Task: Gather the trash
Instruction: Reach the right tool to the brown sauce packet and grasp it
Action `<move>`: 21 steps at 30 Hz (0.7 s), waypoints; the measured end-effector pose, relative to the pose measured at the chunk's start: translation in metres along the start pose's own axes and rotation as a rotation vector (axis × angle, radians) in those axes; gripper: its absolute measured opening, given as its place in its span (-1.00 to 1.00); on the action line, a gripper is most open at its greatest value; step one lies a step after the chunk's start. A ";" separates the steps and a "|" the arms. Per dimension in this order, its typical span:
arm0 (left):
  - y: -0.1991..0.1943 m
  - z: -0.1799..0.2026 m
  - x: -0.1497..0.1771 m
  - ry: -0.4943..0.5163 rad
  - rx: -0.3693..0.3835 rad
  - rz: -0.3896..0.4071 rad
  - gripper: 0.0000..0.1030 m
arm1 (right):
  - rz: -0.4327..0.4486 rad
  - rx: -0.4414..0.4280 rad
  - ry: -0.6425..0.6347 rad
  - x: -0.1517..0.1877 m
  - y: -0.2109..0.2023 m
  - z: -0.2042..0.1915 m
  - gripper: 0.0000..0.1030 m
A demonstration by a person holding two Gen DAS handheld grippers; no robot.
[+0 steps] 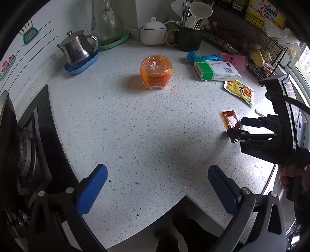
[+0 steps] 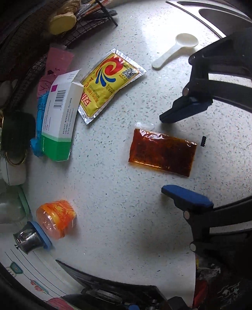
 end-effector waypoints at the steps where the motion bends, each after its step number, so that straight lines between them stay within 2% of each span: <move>1: -0.001 -0.001 0.000 -0.001 -0.016 0.003 1.00 | 0.002 -0.006 -0.012 0.001 -0.001 0.000 -0.10; 2: -0.002 -0.001 -0.001 -0.002 -0.026 0.008 1.00 | 0.004 -0.007 -0.022 0.002 -0.002 -0.002 -0.13; 4: -0.005 -0.002 -0.002 -0.011 -0.016 0.015 1.00 | 0.010 -0.027 -0.030 0.005 -0.006 -0.002 -0.34; 6: -0.007 -0.001 -0.004 -0.010 -0.003 0.020 1.00 | -0.005 -0.080 -0.013 0.007 -0.009 0.000 -0.73; 9: -0.008 0.002 -0.006 0.008 -0.001 0.026 1.00 | -0.024 -0.142 0.040 0.010 -0.012 0.004 -0.81; 12: -0.009 0.004 -0.010 0.021 0.006 0.031 1.00 | -0.019 -0.166 0.074 0.015 -0.020 0.010 -0.85; 17: -0.004 0.004 -0.024 0.053 0.013 0.045 1.00 | 0.021 -0.152 0.087 0.017 -0.048 0.018 -0.86; 21: 0.006 0.003 -0.044 0.087 0.023 0.048 1.00 | 0.061 -0.109 0.033 0.011 -0.068 0.019 -0.86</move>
Point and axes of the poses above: each gripper's, at about its wrist camera, not at the fingertips, and y roughly the way its jaws point, z to its right, x to its underside, the point moved 1 cm from there along y, roughly the way its jaws point, and after that the axes turned 12 degrees about z, right-handed, at the moved point
